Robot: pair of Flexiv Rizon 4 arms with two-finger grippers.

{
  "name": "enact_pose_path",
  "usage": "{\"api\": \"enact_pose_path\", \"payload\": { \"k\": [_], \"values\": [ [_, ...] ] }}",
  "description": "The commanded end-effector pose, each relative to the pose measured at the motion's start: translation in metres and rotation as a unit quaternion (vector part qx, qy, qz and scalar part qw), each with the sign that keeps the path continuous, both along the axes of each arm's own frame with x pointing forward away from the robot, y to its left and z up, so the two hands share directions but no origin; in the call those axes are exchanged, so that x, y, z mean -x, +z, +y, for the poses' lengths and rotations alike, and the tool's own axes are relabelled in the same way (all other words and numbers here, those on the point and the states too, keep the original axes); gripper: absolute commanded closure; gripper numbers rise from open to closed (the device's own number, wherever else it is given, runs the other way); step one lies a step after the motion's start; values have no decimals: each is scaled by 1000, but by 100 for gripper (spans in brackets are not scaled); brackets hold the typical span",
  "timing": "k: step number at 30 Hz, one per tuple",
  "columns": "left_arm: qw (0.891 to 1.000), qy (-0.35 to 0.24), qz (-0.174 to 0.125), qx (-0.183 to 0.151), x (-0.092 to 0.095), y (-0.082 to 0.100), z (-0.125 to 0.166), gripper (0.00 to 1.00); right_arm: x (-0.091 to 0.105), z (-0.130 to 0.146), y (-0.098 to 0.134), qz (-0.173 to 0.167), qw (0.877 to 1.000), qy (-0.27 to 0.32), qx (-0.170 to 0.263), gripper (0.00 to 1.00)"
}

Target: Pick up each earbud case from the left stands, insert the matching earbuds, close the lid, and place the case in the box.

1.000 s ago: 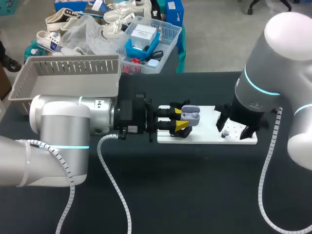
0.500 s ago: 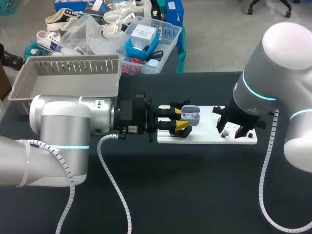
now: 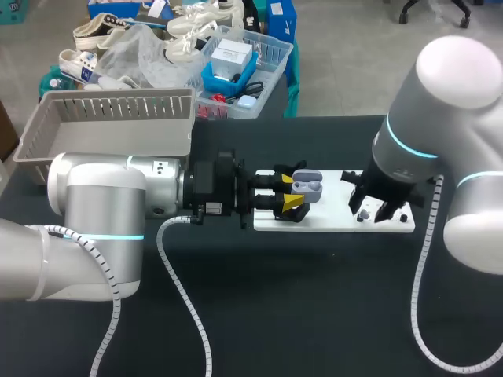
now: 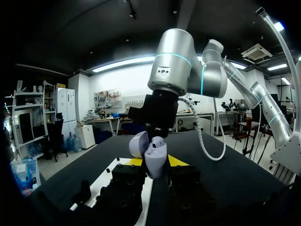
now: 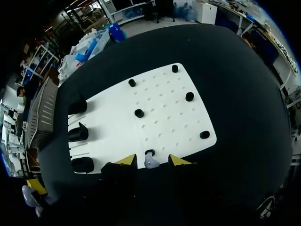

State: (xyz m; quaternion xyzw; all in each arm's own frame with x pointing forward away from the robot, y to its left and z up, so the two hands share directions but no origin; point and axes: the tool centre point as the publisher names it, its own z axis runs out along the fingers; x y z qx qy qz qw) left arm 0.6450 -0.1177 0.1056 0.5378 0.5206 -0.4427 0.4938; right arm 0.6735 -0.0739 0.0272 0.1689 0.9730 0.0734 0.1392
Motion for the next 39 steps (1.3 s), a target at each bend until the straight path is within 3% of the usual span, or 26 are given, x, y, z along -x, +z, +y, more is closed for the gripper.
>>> {"api": "enact_pose_path", "payload": {
  "k": [1, 6, 9, 28, 31, 34, 37, 39],
  "values": [
    [1000, 1, -1, 1, 0, -1, 0, 100, -1, 2, -3, 2, 1000, 1, 0, 60],
    [1000, 1, -1, 1, 0, -1, 0, 100, -1, 2, -4, 3, 1000, 1, 0, 62],
    [1000, 1, -1, 1, 0, -1, 0, 100, -1, 1, -4, 1, 1000, 0, 0, 72],
    [1000, 1, -1, 1, 0, -1, 0, 100, -1, 2, -6, 6, 1000, -3, -1, 76],
    [1000, 1, -1, 1, 0, -1, 0, 100, -2, 3, -6, 7, 1000, -2, 0, 84],
    [1000, 1, -1, 1, 0, -1, 0, 100, -2, 3, -6, 6, 1000, -2, 1, 85],
    [1000, 1, -1, 1, 0, -1, 0, 100, -2, 4, -6, 6, 1000, -1, 1, 100],
    [1000, 1, -1, 1, 0, -1, 0, 100, -2, 5, -6, 5, 1000, -1, 2, 100]
  ]
}}
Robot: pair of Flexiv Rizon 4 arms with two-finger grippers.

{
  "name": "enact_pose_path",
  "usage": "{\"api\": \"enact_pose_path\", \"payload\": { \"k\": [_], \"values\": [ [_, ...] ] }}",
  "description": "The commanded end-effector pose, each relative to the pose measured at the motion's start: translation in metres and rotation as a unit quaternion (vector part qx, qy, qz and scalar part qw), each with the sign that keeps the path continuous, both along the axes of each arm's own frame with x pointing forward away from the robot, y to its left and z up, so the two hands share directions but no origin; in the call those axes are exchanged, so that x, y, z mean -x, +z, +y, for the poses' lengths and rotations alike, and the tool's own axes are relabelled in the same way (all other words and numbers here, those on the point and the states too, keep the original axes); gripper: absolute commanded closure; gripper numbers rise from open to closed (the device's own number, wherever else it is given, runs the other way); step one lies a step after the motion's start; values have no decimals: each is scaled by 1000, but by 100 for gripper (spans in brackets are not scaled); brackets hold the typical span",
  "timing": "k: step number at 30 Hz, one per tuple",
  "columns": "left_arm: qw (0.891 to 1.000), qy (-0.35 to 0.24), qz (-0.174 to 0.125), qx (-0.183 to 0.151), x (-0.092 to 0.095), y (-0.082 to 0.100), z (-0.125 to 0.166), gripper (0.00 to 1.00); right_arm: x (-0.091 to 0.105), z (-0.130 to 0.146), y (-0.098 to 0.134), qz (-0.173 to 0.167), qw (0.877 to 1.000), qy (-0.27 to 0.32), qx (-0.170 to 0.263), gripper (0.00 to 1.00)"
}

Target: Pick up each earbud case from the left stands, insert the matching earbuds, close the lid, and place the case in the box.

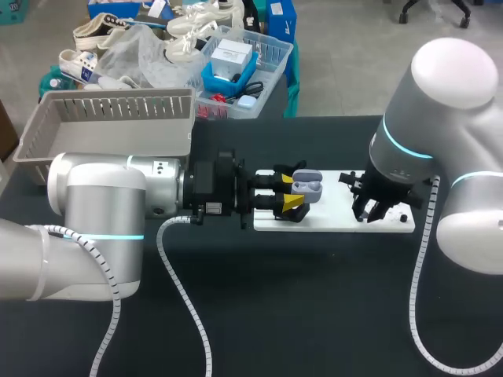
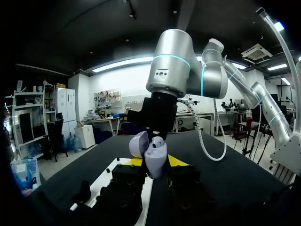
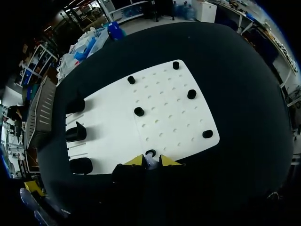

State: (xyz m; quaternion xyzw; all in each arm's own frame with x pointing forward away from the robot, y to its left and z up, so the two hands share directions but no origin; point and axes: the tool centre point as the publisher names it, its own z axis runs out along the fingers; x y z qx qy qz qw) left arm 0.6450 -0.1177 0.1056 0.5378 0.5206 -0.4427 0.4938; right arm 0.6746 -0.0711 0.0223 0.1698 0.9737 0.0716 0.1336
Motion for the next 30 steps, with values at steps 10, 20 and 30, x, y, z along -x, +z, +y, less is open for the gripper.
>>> {"api": "enact_pose_path", "payload": {
  "k": [10, 20, 30],
  "values": [
    [1000, 1, -1, 1, 0, -1, 0, 100, 8, -4, 32, -20, 1000, -12, -11, 100],
    [1000, 1, -1, 1, 0, -1, 0, 100, 22, -14, 69, -46, 998, -34, -9, 100],
    [1000, 1, -1, 1, 0, -1, 0, 100, 47, 8, 136, -72, 997, -18, -22, 100]
  ]
}}
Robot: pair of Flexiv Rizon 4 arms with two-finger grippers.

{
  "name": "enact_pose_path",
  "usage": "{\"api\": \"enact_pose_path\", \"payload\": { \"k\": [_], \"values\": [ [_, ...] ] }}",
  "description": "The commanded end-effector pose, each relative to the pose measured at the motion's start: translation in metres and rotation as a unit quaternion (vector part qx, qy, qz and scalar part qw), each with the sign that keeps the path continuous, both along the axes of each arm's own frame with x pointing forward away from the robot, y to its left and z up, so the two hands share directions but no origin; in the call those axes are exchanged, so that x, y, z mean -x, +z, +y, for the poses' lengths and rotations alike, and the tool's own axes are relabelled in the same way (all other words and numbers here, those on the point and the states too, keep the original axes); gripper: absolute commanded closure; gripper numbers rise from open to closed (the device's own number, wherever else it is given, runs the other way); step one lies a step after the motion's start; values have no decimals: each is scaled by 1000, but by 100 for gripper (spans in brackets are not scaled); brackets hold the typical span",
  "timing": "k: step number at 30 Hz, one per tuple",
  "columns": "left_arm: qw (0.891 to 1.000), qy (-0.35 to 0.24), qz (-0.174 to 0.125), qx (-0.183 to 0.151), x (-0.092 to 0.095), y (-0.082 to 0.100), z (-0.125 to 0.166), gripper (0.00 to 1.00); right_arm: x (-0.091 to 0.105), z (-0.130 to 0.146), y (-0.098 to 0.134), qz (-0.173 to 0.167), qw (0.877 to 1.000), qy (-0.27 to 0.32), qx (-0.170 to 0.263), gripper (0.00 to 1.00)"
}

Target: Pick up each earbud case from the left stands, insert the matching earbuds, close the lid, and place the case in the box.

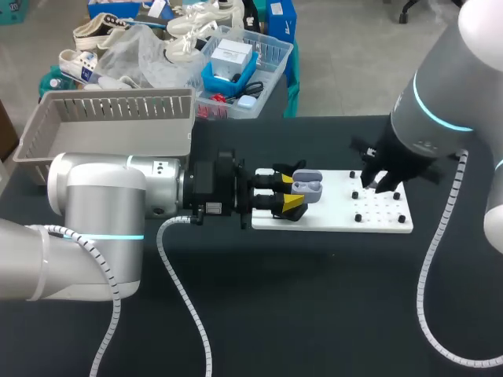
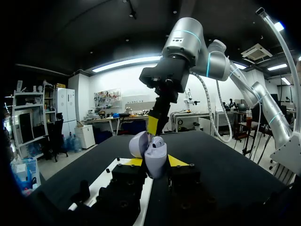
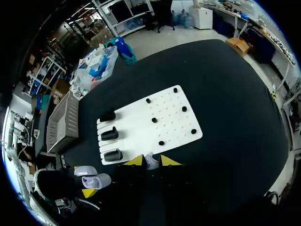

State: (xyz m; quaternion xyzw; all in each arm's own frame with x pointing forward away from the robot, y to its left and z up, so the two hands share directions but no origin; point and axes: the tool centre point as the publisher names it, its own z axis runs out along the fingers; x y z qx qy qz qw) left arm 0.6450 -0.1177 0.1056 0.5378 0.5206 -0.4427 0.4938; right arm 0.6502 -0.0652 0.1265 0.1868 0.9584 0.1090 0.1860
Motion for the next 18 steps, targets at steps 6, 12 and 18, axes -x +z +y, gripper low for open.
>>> {"api": "enact_pose_path", "payload": {
  "k": [6, 12, 18],
  "values": [
    [1000, 1, -1, 1, 0, -1, 0, 100, 32, 23, 65, -13, 1000, 18, 7, 100],
    [1000, 1, -1, 1, 0, -1, 0, 100, 32, 52, 88, -14, 999, 51, 8, 100],
    [1000, 1, -1, 1, 0, -1, 0, 100, 25, 84, 86, 10, 996, 83, 24, 100]
  ]
}}
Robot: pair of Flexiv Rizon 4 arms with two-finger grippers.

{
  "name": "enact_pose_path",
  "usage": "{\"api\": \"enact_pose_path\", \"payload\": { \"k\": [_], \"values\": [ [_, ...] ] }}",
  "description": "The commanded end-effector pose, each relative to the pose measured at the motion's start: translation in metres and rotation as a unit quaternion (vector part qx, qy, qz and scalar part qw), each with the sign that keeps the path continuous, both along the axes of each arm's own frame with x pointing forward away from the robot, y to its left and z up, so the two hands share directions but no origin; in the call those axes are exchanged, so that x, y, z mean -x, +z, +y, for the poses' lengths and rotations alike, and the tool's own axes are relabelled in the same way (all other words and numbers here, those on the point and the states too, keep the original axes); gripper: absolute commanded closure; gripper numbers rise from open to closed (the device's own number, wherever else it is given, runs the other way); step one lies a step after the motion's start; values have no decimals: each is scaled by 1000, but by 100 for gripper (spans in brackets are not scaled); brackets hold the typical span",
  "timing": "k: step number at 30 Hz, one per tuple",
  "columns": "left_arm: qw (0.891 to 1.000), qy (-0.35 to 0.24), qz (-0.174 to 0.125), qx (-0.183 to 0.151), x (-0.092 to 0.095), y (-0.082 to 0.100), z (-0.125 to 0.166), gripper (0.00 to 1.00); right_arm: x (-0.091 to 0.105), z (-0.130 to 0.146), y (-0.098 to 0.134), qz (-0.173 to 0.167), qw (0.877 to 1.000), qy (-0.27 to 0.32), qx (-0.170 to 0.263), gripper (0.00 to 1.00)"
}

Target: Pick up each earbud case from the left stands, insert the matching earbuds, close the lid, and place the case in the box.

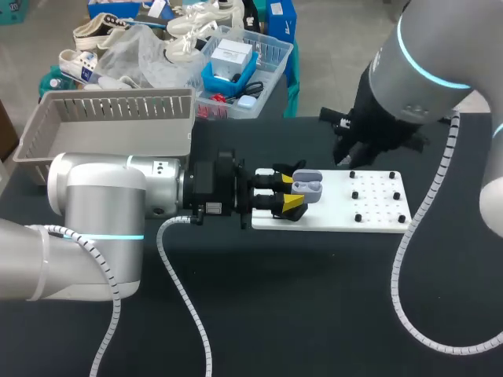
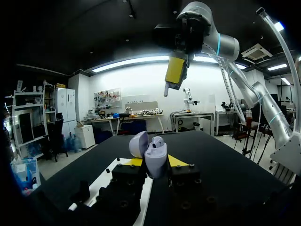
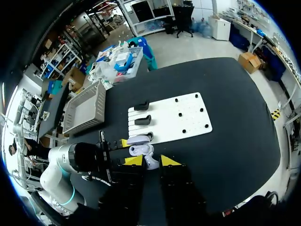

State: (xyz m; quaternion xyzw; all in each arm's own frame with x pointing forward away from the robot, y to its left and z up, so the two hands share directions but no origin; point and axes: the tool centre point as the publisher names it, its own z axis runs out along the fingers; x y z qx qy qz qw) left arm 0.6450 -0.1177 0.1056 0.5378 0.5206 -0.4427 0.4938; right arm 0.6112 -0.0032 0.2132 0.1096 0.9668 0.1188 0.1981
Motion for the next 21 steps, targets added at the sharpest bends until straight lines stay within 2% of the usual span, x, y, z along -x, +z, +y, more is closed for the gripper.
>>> {"api": "enact_pose_path", "payload": {
  "k": [1, 7, 11, 21],
  "values": [
    [1000, 1, -1, 1, 0, -1, 0, 100, -15, 26, -1, 36, 999, 12, 21, 100],
    [1000, 1, -1, 1, 0, -1, 0, 100, -17, 42, -5, 76, 995, 34, 47, 100],
    [1000, 1, -1, 1, 0, -1, 0, 100, -17, 46, -5, 98, 993, 44, 46, 100],
    [1000, 1, -1, 1, 0, -1, 0, 100, -12, 47, -15, 129, 989, 60, 44, 100]
  ]
}}
